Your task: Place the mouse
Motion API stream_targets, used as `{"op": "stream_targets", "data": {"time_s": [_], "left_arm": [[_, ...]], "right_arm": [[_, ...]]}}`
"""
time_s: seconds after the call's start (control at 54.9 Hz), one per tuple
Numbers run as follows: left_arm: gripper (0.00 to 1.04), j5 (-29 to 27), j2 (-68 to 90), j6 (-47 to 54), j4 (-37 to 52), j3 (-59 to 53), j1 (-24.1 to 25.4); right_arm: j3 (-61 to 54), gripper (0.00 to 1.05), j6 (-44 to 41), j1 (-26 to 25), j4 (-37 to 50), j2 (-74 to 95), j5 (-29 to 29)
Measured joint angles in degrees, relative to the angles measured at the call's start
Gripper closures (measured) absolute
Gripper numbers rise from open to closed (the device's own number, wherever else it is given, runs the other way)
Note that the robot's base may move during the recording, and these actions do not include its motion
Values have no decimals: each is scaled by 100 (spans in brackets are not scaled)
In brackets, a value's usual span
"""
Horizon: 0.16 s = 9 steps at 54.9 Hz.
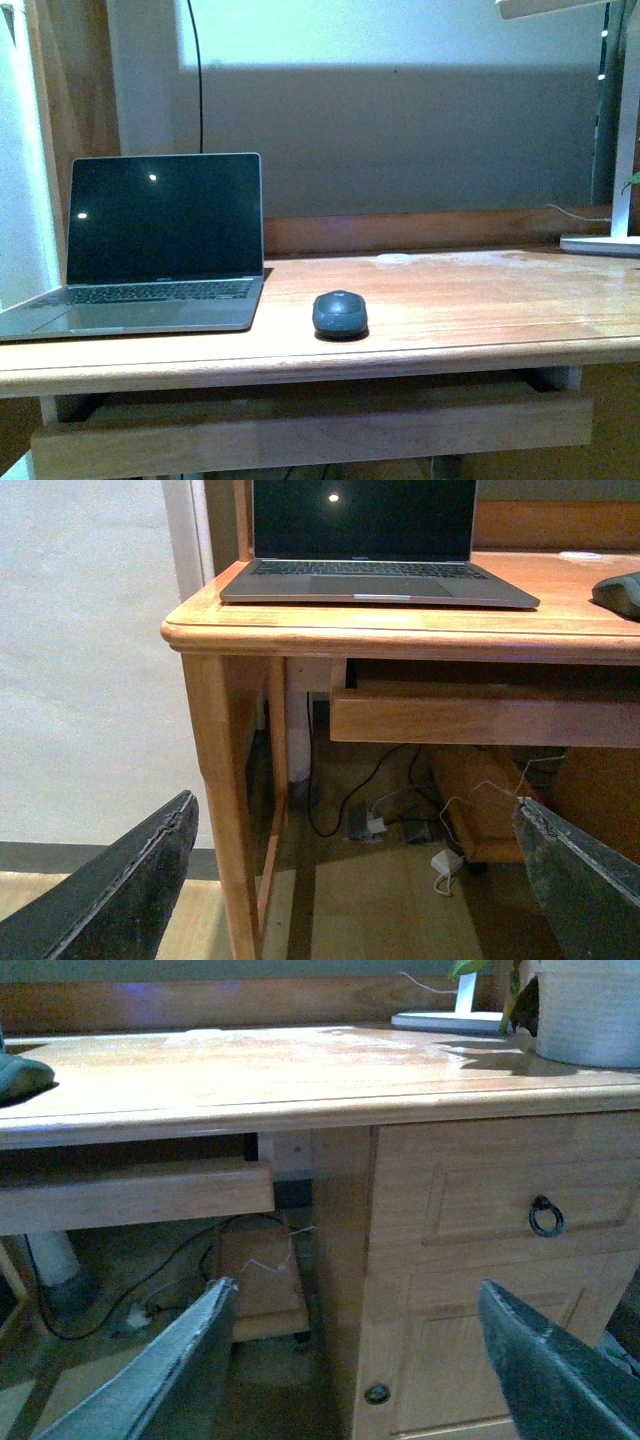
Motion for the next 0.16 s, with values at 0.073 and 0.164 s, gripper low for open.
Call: {"op": "stream_targets", "data": {"time_s": [0.073,0.164], "left_arm": [[8,0,0,0,0,0,0],[8,0,0,0,0,0,0]], "right_arm": [[0,11,0,0,0,0,0],[0,7,0,0,0,0,0]]}}
